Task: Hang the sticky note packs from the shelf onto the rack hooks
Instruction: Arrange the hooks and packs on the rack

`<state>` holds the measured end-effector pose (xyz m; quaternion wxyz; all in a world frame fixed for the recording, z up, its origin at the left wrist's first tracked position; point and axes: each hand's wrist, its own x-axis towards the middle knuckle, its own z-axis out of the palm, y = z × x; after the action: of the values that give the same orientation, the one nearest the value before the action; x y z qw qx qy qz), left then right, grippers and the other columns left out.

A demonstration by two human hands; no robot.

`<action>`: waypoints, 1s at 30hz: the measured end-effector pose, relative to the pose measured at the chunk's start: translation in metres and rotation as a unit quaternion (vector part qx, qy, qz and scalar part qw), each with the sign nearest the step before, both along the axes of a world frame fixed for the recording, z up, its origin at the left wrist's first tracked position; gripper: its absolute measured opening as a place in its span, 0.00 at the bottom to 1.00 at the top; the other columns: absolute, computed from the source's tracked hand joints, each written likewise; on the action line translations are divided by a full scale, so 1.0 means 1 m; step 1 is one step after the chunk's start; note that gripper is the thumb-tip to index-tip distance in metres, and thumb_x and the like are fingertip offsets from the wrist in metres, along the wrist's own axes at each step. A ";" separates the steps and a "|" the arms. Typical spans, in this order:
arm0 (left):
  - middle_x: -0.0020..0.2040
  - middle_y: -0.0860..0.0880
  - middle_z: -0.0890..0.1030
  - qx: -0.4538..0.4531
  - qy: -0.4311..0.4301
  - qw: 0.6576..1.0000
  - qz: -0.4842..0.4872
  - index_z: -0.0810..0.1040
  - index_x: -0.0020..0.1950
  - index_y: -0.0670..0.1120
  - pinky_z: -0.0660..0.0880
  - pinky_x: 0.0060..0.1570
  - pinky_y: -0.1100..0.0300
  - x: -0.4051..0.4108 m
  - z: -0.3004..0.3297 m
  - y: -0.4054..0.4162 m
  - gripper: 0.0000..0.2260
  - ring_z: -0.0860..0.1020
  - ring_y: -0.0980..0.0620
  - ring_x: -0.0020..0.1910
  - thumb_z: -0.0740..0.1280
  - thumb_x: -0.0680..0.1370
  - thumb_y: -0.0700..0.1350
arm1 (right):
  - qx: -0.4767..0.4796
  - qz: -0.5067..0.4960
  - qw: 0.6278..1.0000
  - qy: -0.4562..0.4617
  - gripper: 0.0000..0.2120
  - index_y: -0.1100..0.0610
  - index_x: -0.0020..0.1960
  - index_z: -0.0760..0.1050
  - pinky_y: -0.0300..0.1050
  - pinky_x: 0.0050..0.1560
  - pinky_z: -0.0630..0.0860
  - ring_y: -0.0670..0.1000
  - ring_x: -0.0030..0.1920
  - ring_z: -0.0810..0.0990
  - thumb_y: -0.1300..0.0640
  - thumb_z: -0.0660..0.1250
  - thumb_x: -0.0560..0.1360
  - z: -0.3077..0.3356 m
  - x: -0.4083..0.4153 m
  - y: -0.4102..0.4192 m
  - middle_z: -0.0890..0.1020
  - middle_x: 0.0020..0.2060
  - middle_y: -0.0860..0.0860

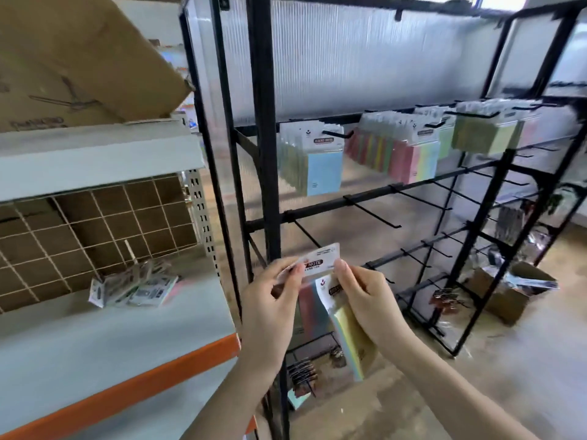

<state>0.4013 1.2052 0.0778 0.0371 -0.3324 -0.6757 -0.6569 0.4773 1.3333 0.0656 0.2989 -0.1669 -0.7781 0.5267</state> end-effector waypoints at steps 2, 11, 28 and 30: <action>0.43 0.58 0.84 0.001 -0.005 0.999 -0.038 0.82 0.51 0.50 0.73 0.42 0.75 0.007 0.006 0.019 0.06 0.82 0.62 0.44 0.65 0.78 0.46 | 0.009 -0.017 1.000 0.011 0.21 0.49 0.36 0.78 0.41 0.29 0.67 0.47 0.27 0.74 0.35 0.57 0.73 0.007 0.012 0.016 0.81 0.28 0.48; 0.43 0.58 0.84 0.018 -0.078 0.992 -0.102 0.80 0.47 0.52 0.73 0.39 0.72 0.002 0.030 0.105 0.06 0.81 0.61 0.41 0.68 0.75 0.53 | 0.041 -0.095 0.994 0.039 0.09 0.52 0.40 0.80 0.45 0.37 0.75 0.48 0.33 0.80 0.49 0.68 0.75 0.036 0.030 0.093 0.84 0.35 0.47; 0.41 0.49 0.84 0.041 0.046 0.982 -0.178 0.80 0.47 0.47 0.78 0.43 0.54 -0.035 0.073 0.293 0.17 0.82 0.51 0.40 0.63 0.78 0.60 | 0.110 -0.113 0.983 0.096 0.13 0.52 0.34 0.78 0.37 0.26 0.62 0.43 0.27 0.69 0.47 0.66 0.73 0.095 0.008 0.270 0.74 0.25 0.50; 0.37 0.45 0.81 0.058 0.054 0.985 -0.155 0.79 0.43 0.47 0.75 0.37 0.51 -0.035 0.084 0.307 0.18 0.80 0.45 0.35 0.63 0.77 0.61 | 0.118 -0.112 0.980 0.117 0.18 0.61 0.36 0.76 0.39 0.26 0.62 0.47 0.28 0.69 0.45 0.66 0.73 0.103 0.005 0.282 0.74 0.28 0.59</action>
<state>0.3666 1.5122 0.1619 -0.0096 -0.4651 -0.5738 -0.6741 0.4823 1.6155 0.1685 0.4624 -0.1541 -0.7708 0.4103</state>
